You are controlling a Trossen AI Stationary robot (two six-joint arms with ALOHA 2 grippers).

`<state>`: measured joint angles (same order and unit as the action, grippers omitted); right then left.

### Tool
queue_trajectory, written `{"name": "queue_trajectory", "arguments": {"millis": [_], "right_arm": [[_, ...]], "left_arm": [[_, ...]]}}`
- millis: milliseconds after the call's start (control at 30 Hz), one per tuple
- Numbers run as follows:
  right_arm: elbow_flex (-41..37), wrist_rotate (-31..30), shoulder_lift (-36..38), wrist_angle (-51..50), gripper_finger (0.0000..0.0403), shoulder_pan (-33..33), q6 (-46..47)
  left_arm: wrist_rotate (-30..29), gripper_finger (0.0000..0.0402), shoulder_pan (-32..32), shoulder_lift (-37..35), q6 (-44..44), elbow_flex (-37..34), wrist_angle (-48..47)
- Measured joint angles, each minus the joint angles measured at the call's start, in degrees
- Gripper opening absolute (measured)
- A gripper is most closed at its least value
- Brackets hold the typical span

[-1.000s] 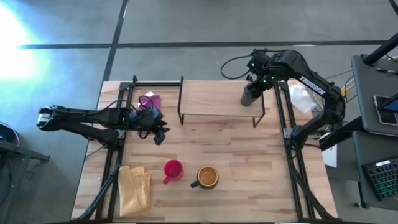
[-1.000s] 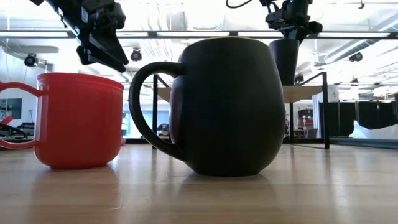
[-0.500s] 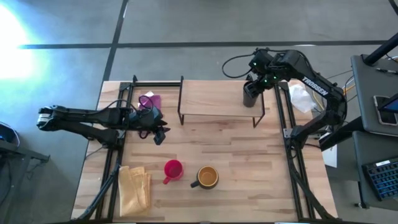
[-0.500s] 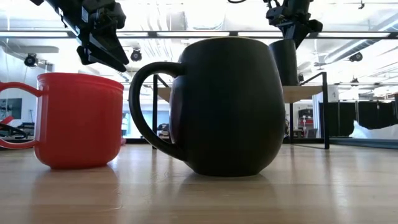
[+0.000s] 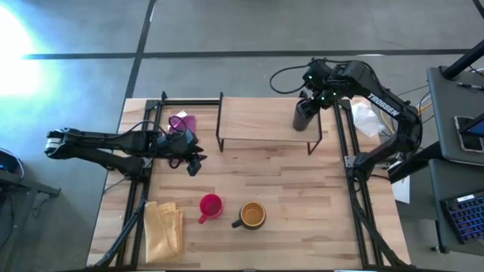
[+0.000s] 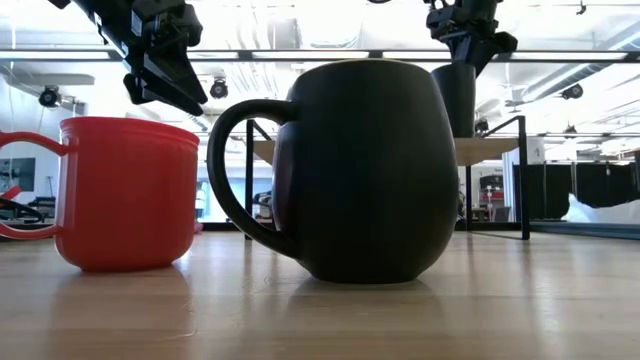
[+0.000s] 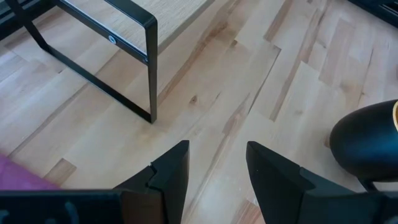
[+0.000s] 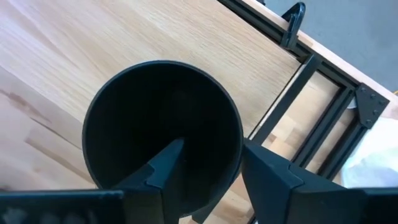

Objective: Stack small to large cups/mugs on shelf
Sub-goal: Put the black cup on the shelf, then put the black mug on the shelf

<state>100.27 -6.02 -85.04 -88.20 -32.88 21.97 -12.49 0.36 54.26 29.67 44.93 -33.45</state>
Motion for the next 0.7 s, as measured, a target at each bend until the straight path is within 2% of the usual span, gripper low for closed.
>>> {"name": "queue_trajectory", "arguments": {"millis": [300,533,700], "right_arm": [[2.7,-0.2,0.7,1.2,0.0146,0.0,-1.4],[8.8,-8.6,1.4,-1.8,0.0148,0.0,-2.5],[14.5,-4.7,3.2,-1.8,0.0148,3.5,-0.4]], "left_arm": [[0.0,0.0146,0.0,0.0,0.0,0.0,0.0],[0.0,0.0146,0.0,0.0,0.0,0.0,0.0],[0.4,0.0146,0.0,0.0,0.0,0.0,0.0]]}}
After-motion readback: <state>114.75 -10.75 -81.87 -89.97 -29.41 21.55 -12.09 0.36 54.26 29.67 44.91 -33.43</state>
